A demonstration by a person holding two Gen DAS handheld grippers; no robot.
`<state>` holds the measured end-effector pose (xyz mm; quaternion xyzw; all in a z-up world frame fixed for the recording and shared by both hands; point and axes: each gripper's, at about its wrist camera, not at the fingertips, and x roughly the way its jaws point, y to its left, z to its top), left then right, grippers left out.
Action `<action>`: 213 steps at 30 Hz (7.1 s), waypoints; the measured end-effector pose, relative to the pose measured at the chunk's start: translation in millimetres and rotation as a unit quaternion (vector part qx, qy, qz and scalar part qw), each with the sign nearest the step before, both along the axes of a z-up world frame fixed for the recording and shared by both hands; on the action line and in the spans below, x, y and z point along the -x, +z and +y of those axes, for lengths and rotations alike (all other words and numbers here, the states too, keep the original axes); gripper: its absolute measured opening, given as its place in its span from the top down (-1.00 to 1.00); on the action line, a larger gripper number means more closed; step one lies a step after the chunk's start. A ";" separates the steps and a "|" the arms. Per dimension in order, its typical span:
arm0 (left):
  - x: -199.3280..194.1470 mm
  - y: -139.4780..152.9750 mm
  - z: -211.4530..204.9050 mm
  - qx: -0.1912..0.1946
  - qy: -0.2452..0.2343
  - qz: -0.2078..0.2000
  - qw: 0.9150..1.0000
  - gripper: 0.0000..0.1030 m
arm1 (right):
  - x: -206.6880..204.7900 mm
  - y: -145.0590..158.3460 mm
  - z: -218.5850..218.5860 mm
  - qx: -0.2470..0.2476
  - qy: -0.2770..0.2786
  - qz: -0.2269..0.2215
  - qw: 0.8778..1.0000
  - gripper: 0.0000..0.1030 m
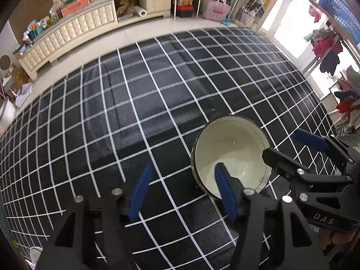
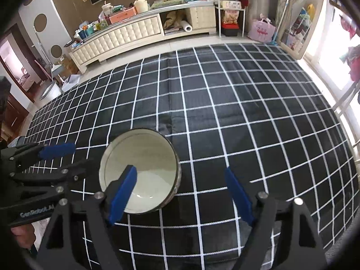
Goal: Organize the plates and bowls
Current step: 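Move the left gripper to the floral-patterned bowl and grasp its rim, then lift the floral-patterned bowl and tilt it toward the bowl stack, then lower the floral-patterned bowl into the cream bowl and open the left gripper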
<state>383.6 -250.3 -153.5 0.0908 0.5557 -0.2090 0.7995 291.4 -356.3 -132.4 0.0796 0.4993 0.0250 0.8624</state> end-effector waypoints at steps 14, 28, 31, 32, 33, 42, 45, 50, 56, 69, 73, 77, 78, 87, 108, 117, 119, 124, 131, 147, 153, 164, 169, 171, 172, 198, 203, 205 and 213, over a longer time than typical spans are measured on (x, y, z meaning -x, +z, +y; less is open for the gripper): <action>-8.1 -33.1 -21.4 -0.024 -0.024 0.034 0.999 0.53 | -9.9 -27.6 1.7 -0.020 0.009 0.049 0.999 0.07; 1.8 -35.5 -24.8 -0.033 -0.030 0.034 0.998 0.71 | -1.4 -25.5 2.5 -0.033 0.005 0.045 0.998 0.63; 7.9 -32.0 -18.8 -0.027 -0.021 0.032 0.999 0.72 | -0.5 -20.6 7.8 -0.029 -0.001 0.042 0.999 0.69; 11.2 -30.6 -16.5 -0.028 -0.023 0.030 0.999 0.72 | 0.1 -18.4 9.0 -0.028 -0.002 0.042 0.999 0.69; 14.2 -29.3 -14.8 -0.030 -0.024 0.029 0.999 0.72 | 1.4 -15.8 11.0 -0.026 -0.003 0.040 0.999 0.69; 31.4 -2.3 13.4 -0.017 0.002 0.019 1.000 0.72 | 13.9 7.8 32.8 -0.022 0.004 0.020 1.000 0.72; 41.9 14.1 26.0 -0.012 0.009 0.009 1.000 0.72 | 22.1 18.2 39.3 -0.029 0.006 0.016 0.999 0.73; 66.3 42.6 54.4 -0.004 0.020 -0.008 1.000 0.72 | 35.5 37.8 54.8 -0.041 0.011 0.011 0.999 0.73; 93.6 66.5 89.6 0.006 0.037 -0.021 0.999 0.72 | 52.6 58.4 83.4 -0.041 0.026 0.004 0.999 0.73; 146.5 79.0 183.6 0.022 0.087 -0.026 0.996 0.72 | 78.8 59.5 165.7 -0.038 0.070 0.028 0.996 0.74; 155.4 74.6 200.8 0.027 0.099 -0.019 0.995 0.72 | 79.6 51.1 182.4 -0.044 0.077 0.050 0.995 0.74; 163.7 66.3 214.0 0.032 0.103 -0.008 0.994 0.72 | 81.1 38.8 191.2 -0.052 0.072 0.076 0.993 0.74; 166.6 63.2 215.5 0.032 0.103 -0.005 0.994 0.72 | 81.6 35.5 192.4 -0.053 0.071 0.081 0.993 0.74; 179.0 50.9 221.3 0.038 0.108 0.006 0.993 0.72 | 87.9 15.1 198.0 -0.075 0.057 0.122 0.988 0.74; 161.8 28.7 225.9 0.045 0.113 0.014 0.993 0.72 | 82.4 5.2 200.6 -0.040 0.059 0.130 0.989 0.67; 166.1 27.9 229.7 0.041 0.119 0.012 0.992 0.72 | 84.3 5.1 198.3 -0.038 0.063 0.131 0.989 0.65; 168.7 29.1 231.3 0.040 0.120 0.009 0.992 0.72 | 85.9 6.8 198.9 -0.030 0.064 0.128 0.989 0.49; 173.2 34.7 236.6 0.040 0.123 0.001 0.992 0.67 | 91.4 17.0 199.0 -0.016 0.066 0.105 0.992 -0.33; 184.9 47.9 240.7 0.047 0.118 -0.016 0.992 0.35 | 100.8 36.2 193.9 -0.015 0.062 0.075 0.995 -0.34; 196.9 56.0 239.1 0.066 0.094 -0.018 0.993 -0.16 | 112.7 46.4 191.3 0.003 0.065 0.043 0.997 -0.56; 183.2 38.3 238.9 0.071 0.091 0.014 0.993 -0.16 | 104.7 28.2 186.9 -0.011 0.055 0.068 0.996 -0.56; 161.9 4.7 236.4 0.076 0.090 0.058 0.991 -0.16 | 86.5 -1.8 184.8 -0.035 0.046 0.111 0.992 -0.56; 154.2 -12.0 235.8 0.083 0.085 0.080 0.990 -0.16 | 81.3 -12.5 185.8 -0.048 0.047 0.127 0.990 -0.56; 151.6 -19.8 235.4 0.096 0.077 0.099 0.987 -0.16 | 80.1 -16.5 186.5 -0.052 0.047 0.130 0.989 -0.56; 151.4 -22.0 235.3 0.097 0.076 0.102 0.987 -0.16 | 79.5 -18.2 186.5 -0.052 0.048 0.132 0.989 -0.56; 155.9 -35.5 233.6 0.116 0.071 0.121 0.983 0.04 | 86.7 -43.5 171.6 -0.171 0.039 0.175 0.969 -0.16; 157.0 -31.5 224.8 0.099 0.077 0.109 0.986 0.04 | 85.1 -40.6 177.0 -0.162 0.025 0.176 0.971 -0.15; 156.6 -29.6 221.6 0.090 0.080 0.107 0.987 0.04 | 84.3 -40.2 180.6 -0.161 0.014 0.179 0.970 -0.15; 156.8 -21.7 220.7 0.091 0.090 0.094 0.987 0.04 | 83.6 -30.0 189.4 -0.144 0.005 0.171 0.975 -0.15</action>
